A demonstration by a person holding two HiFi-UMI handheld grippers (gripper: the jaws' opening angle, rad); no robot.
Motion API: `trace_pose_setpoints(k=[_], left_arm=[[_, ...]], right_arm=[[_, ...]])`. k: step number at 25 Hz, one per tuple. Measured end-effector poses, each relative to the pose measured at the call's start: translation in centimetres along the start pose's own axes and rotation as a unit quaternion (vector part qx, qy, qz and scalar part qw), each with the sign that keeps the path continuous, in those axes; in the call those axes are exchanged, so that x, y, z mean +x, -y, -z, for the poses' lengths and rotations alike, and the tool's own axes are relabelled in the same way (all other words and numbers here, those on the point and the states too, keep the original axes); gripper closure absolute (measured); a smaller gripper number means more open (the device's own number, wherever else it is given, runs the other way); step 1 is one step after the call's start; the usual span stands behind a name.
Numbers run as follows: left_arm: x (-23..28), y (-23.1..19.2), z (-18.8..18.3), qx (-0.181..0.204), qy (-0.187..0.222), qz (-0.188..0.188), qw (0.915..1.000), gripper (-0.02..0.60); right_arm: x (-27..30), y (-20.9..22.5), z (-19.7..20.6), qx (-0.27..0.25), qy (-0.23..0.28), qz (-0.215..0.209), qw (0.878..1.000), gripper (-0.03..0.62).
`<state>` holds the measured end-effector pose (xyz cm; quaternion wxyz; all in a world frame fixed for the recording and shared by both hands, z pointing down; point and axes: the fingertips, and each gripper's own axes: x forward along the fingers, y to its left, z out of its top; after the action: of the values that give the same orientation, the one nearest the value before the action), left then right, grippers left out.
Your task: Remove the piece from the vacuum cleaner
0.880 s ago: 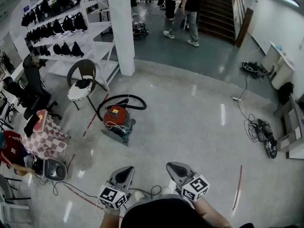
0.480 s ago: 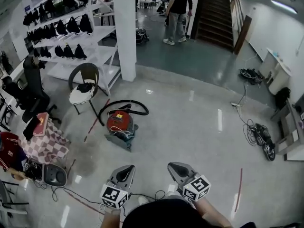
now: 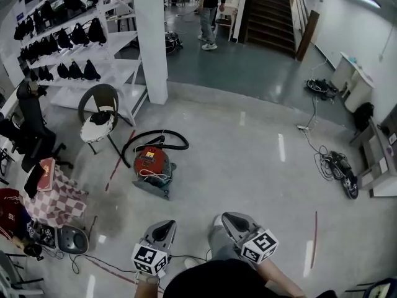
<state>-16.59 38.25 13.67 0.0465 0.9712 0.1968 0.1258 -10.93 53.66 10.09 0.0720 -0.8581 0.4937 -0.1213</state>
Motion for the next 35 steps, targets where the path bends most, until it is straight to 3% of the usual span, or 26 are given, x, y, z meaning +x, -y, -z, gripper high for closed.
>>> trace_pose_setpoints(k=[7,15,20,26,35], left_arm=[[9.8,-4.6,-2.8,0.008,-0.007,-0.005,0.9999,0.565],[24.2,-9.6,-9.5,0.011,0.004,-0.021,0.9997,0.565],[30.8,-11.2,-11.8,0.015,0.004,-0.036,0.9992,0.563],[34.1,-12.5,-12.7,0.005,0.002,-0.058,0.9983,0.565],[32.5,-17.5,-11.7,-0.027,0.001,-0.107,0.9939,0.563]], right_arm=[[6.5,10.2,-2.4,0.019,0.015,0.006,1.0,0.56],[12.9,23.9,-8.0,0.044,0.033,-0.008,0.998,0.56],[15.7,29.9,-10.2,0.046,0.03,-0.022,0.998,0.56],[18.9,32.8,-11.4,0.043,0.013,-0.052,0.998,0.56],[24.9,30.7,-11.1,0.027,-0.027,-0.1,0.994,0.56]])
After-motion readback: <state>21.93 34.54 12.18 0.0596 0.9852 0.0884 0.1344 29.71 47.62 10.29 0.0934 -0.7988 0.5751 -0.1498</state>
